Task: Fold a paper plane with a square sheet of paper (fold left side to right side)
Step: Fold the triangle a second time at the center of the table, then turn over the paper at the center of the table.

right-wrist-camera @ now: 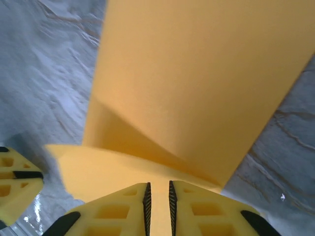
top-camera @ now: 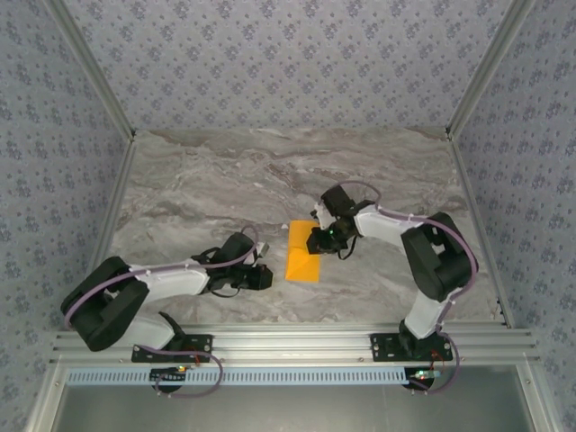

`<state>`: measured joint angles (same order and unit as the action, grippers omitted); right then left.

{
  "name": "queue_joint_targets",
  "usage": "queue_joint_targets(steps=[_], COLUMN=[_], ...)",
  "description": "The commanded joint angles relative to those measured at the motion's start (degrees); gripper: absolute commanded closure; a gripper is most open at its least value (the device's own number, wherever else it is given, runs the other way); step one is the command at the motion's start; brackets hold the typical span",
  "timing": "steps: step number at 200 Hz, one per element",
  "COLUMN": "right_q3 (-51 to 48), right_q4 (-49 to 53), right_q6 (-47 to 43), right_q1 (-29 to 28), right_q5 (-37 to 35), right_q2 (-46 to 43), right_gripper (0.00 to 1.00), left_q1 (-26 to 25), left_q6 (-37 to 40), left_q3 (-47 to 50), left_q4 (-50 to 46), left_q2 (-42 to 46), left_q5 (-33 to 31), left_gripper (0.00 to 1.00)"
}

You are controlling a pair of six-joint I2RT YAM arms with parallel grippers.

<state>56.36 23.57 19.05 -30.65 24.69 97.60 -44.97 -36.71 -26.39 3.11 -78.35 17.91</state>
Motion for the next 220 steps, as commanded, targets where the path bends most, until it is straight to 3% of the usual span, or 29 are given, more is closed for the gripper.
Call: queue_joint_targets(steps=[1,24,43,62,86,178,220], right_q3=[-1.63,-5.46,-10.08,-13.83,-15.21,-15.71,-15.76], right_q4=[-0.63,-1.47,-6.24,-12.56,-14.38,-11.21,-9.29], right_q6=[-0.07,0.54,2.92,6.23,7.65,7.11,6.00], right_q1=[0.58,1.88,4.01,4.47,3.99,3.62,3.65], right_q5=[-4.33,-3.82,2.53,7.71,7.48,6.18,4.88], right_q2=[-6.92,-11.18,-12.37,-11.92,-11.79,-14.62,-15.22], right_gripper=[0.69,0.54,0.45,0.42,0.42,0.40,0.40], left_q1=[0.30,0.32,0.38,0.45,0.46,1.21,1.15], left_q6=[0.34,-0.25,-0.34,-0.99,-1.19,2.68,3.78], left_q3=[-0.83,-2.32,-3.82,-4.28,-5.36,-16.81,-19.20], left_q4=[0.03,2.45,2.29,3.22,7.37,6.86,5.64], left_q2=[3.12,3.78,3.75,3.66,1.26,-13.81,-17.19], left_q5=[0.53,0.54,-1.43,-3.91,-2.72,0.16,0.17], left_gripper=[0.74,0.61,0.55,0.47,0.42,0.43,0.62])
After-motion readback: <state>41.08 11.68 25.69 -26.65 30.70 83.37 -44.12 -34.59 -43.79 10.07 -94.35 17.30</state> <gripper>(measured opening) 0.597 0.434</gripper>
